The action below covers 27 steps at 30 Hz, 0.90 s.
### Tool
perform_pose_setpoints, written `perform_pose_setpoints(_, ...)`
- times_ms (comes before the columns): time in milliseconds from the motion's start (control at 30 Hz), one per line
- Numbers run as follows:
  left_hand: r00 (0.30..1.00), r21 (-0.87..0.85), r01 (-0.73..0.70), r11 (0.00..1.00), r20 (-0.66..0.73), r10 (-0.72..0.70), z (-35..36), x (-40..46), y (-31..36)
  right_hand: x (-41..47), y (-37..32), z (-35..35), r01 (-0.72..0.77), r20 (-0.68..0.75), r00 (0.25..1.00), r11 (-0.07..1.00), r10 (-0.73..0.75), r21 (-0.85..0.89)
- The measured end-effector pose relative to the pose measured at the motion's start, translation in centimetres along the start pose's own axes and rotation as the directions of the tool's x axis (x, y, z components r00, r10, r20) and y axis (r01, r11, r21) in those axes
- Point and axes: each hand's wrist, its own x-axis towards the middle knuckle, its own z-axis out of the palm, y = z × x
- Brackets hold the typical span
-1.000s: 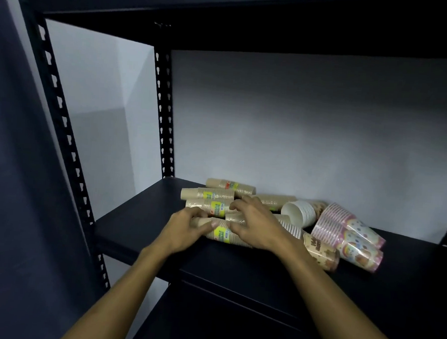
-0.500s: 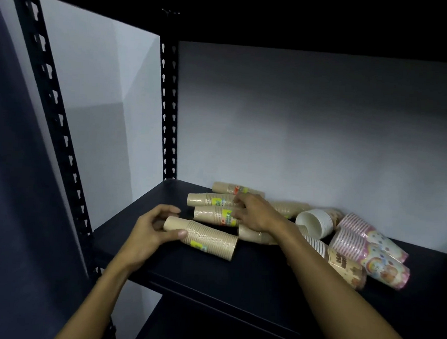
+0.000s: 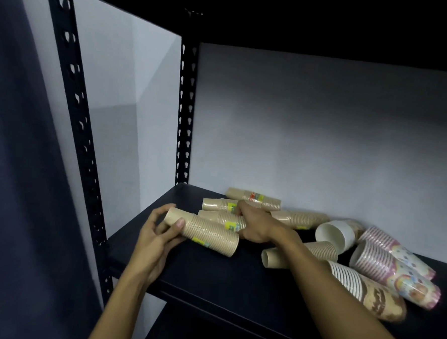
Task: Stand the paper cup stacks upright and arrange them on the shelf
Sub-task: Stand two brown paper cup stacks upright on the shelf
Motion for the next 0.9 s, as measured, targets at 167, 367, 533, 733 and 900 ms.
perform_pose_setpoints(167,0.997,-0.114,-0.042,0.993,-0.066,0.035,-0.3,-0.2,0.4,0.5,-1.3,1.5,0.029,-0.081,0.996,0.996,-0.022,0.083)
perform_pose_setpoints(367,0.986,-0.019,-0.144,0.989,-0.094,0.141,-0.3,-0.1,2.4,0.8,-2.3,2.9,0.038,-0.123,0.992,0.939,0.005,0.343)
perform_pose_setpoints(533,0.952,0.310,-0.299,0.902,0.031,0.305,1.1,-0.2,4.8,-0.2,-3.0,4.7,0.191,-0.312,0.949,0.866,-0.043,0.462)
perform_pose_setpoints(733,0.930,0.467,-0.365,0.805,0.148,0.336,2.3,-0.5,4.8,-0.5,-2.8,4.1,0.268,-0.382,0.921,0.832,-0.074,0.485)
perform_pose_setpoints(900,0.918,0.533,-0.396,0.748,0.207,0.339,3.1,-0.9,4.4,-0.8,-2.6,4.1,0.280,-0.354,0.930,0.807,-0.095,0.519)
